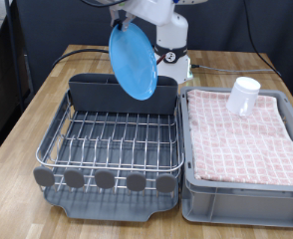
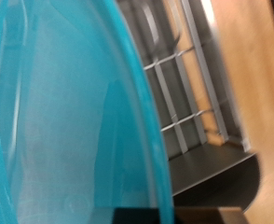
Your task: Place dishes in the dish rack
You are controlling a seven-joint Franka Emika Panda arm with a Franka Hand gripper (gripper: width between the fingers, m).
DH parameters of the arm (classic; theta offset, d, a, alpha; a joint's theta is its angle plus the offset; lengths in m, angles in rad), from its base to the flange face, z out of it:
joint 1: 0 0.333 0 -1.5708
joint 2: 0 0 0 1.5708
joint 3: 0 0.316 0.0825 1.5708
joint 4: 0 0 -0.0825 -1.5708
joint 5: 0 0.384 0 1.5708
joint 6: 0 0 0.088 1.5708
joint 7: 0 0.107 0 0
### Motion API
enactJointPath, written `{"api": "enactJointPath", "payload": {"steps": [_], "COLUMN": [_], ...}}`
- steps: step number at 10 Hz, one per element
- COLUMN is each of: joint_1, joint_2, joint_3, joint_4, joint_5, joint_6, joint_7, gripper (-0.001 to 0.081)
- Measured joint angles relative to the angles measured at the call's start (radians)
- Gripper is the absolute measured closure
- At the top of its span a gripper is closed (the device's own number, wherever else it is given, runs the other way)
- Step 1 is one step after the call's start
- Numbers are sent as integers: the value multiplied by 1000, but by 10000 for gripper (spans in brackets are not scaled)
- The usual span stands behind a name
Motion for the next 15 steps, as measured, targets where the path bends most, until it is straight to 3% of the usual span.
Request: {"api": "enactJointPath", "payload": {"steps": [4, 6, 15], "joint_1": [-2, 1, 1], "joint_2": [57, 100, 129], "joint_3": [-72, -96, -88], "joint_4": [64, 101, 120], "joint_5": [-38, 8, -154], "joint_6": [93, 103, 127], "joint_7": [-247, -334, -364], "gripper": [780, 780, 780]}}
